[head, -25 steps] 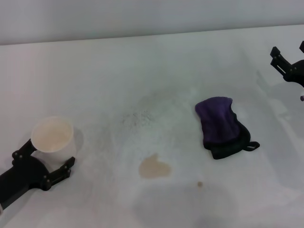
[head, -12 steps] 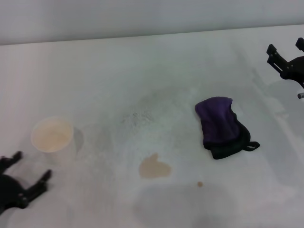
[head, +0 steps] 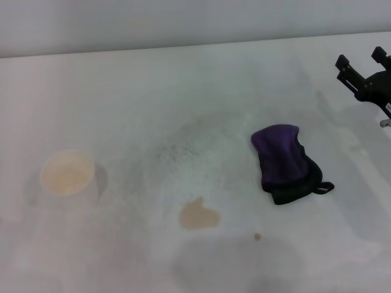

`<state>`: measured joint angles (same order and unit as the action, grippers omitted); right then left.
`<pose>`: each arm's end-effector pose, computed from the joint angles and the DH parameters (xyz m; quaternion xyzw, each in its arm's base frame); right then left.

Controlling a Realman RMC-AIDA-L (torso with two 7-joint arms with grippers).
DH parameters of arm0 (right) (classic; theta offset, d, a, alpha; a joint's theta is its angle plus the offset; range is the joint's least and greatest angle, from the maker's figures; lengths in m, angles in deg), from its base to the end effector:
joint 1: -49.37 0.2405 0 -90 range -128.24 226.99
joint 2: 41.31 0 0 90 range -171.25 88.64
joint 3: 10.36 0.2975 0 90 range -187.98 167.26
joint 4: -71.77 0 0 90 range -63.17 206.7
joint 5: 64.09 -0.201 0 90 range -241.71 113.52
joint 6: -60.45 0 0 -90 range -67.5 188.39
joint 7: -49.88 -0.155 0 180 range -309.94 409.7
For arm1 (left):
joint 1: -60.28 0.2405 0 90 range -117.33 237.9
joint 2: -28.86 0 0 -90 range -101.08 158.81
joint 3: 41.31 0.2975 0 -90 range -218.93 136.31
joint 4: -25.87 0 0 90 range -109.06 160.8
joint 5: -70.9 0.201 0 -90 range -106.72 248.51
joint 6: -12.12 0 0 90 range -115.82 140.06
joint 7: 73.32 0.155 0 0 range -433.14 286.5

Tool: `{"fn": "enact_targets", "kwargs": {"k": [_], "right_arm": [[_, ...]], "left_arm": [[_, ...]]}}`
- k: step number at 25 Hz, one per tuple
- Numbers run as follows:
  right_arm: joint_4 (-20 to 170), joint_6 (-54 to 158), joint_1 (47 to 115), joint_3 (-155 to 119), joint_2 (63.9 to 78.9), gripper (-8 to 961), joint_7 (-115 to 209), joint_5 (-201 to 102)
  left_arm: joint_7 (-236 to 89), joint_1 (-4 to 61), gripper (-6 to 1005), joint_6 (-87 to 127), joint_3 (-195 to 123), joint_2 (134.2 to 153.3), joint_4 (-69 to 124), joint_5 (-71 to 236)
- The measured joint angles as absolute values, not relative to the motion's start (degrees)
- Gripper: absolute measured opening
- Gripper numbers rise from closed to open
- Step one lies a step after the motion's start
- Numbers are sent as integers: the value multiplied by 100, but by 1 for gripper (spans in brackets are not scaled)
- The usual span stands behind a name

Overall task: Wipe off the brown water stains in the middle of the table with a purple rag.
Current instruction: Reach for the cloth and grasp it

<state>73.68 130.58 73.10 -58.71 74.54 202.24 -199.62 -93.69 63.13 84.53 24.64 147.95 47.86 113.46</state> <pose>0.3894 0.3371 0.0003 -0.7141 0.2770 0.3127 0.5617 -0.4295 0.1965 -0.0068 -0.7615 -0.2133 -0.2084 0.5755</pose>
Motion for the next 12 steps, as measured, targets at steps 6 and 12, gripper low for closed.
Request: {"fn": "enact_targets", "kwargs": {"k": [6,12], "right_arm": [[7605,12756,7338,-6277,7351,868,18244,-19924],[9219,11375,7135,-7576,7014,868,14774,-18794]], "left_arm": [[-9302,6275,890,8618,2396,14788,4740,10745],[-9173,6173,890,8731,2348,14768,4727,10483]]}}
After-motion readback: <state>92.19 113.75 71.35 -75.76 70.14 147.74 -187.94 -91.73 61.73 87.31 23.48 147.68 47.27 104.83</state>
